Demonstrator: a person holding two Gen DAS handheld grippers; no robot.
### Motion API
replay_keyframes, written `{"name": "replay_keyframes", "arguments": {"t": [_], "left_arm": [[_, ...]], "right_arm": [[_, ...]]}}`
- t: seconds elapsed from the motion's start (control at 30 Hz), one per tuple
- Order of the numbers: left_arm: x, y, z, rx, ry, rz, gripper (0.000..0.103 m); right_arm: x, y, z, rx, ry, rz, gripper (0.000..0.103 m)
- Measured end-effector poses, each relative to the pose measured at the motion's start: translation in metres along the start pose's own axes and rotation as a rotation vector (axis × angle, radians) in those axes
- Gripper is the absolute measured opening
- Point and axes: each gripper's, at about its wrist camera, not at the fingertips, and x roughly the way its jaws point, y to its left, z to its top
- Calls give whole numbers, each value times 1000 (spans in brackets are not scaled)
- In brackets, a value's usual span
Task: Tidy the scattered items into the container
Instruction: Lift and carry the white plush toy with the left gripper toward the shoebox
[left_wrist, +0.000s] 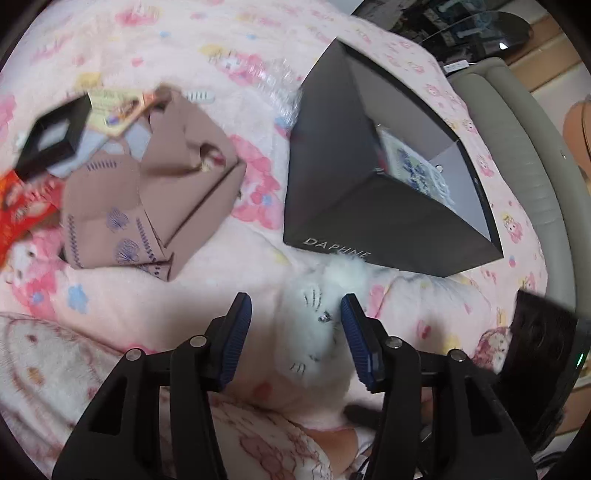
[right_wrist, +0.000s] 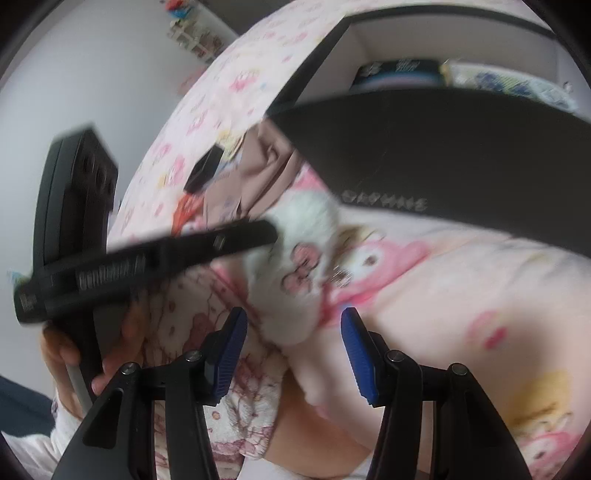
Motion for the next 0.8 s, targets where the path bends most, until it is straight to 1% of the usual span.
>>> {"name": "replay_keyframes", "arguments": {"t": [0.07, 0.13, 0.17, 0.2, 0.23, 0.27, 0.37, 0.43, 0.5, 0.53, 0.6, 0.63, 0.73, 0.8], "left_arm": [[9, 4, 0, -24, 34, -17, 55], [10, 1, -2, -7, 23, -17, 57], [10, 0, -2, 4, 26, -22, 57], [11, -1, -3, 11, 33, -32, 58], [12, 0, -4, 17, 40, -43, 58], [12, -1, -5, 26, 40, -50, 57], [8, -5, -9, 57, 41, -89, 55], [2, -11, -14, 92, 34, -115, 54], [-6, -16, -17, 130, 24, -120, 54], [-8, -17, -16, 137, 19, -110, 54], [-4, -22, -12, 133, 3, -73, 56], [-3, -22, -9, 125, 0, -66, 56], [5, -14, 2, 75, 7, -75, 57], [8, -10, 9, 60, 4, -91, 57]], "right_arm": [[17, 0, -3, 11, 42, 37, 50], [32, -1, -6, 32, 70, 27, 49], [37, -2, -7, 41, 72, 7, 44], [39, -3, -7, 49, 68, -8, 40], [39, -5, -6, 64, 61, -19, 33], [37, -7, -5, 79, 53, -25, 29], [27, -12, -4, 101, 15, -48, 27], [17, -15, -5, 111, -11, -80, 27], [8, -20, -8, 113, -32, -125, 27], [3, -23, -9, 111, -44, -159, 27], [-4, -27, -8, 107, -60, -194, 27], [-5, -28, -7, 107, -66, -204, 27], [-5, -25, -5, 97, -74, -218, 27], [-2, -23, -3, 88, -71, -217, 27]]}}
